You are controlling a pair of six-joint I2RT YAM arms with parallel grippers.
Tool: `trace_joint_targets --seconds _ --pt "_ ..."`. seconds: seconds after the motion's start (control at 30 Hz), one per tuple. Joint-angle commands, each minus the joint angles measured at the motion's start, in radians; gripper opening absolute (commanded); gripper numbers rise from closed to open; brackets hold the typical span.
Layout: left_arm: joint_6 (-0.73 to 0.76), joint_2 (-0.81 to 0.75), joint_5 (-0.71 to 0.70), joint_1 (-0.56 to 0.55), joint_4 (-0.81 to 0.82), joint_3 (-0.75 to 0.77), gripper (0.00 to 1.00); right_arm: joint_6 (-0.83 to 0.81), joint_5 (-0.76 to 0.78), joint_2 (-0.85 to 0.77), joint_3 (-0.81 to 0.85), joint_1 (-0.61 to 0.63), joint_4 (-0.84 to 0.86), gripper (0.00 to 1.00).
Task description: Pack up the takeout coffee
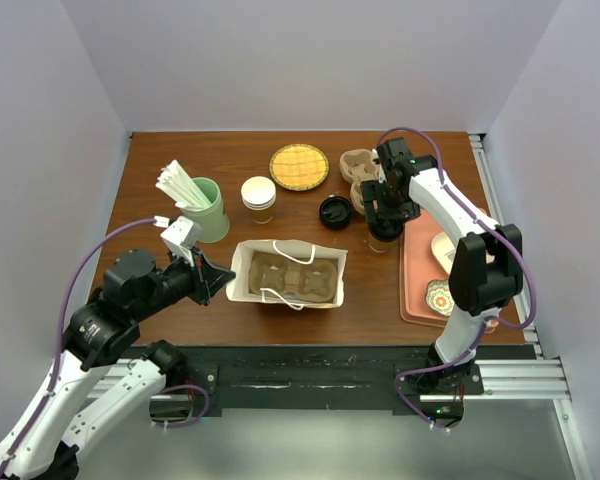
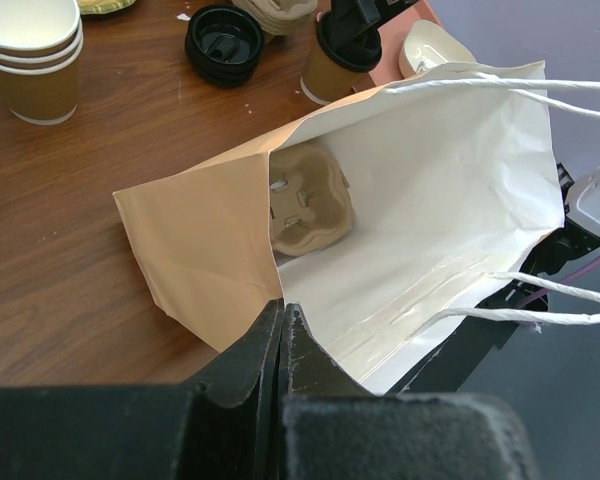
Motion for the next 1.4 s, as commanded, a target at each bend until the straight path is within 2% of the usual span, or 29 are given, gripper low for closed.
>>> trace_joint_targets --seconds 0.0,0.6,0.7,0.8,1.07,1.37 --pt "-0.017 -0.007 -0.009 -0.001 0.017 0.034 0.0 -0.017 0.001 0.006 0.006 -0.002 0.019 0.82" --pt "-0.045 -0.014 -0.037 -0.001 0.016 0.043 0.0 -0.035 0.002 -0.029 -0.048 -0.003 0.034 0.65" --pt "-0.058 -0.02 -0.046 -0.001 0.019 0.044 0.09 -0.037 -0.004 -0.046 -0.04 -0.002 0.014 0.63" --pt "-0.071 -0.018 -0.052 0.0 0.02 0.052 0.14 -0.037 -0.002 -0.078 -0.017 -0.002 -0.01 0.61" --pt "-0.112 0.031 -0.08 0.0 0.011 0.097 0.16 -0.038 -0.045 -0.17 0.081 0.001 -0.089 0.58" --pt "-0.173 0.095 -0.193 0.0 -0.088 0.164 0.39 -0.017 -0.094 -0.255 0.355 0.052 -0.208 0.56"
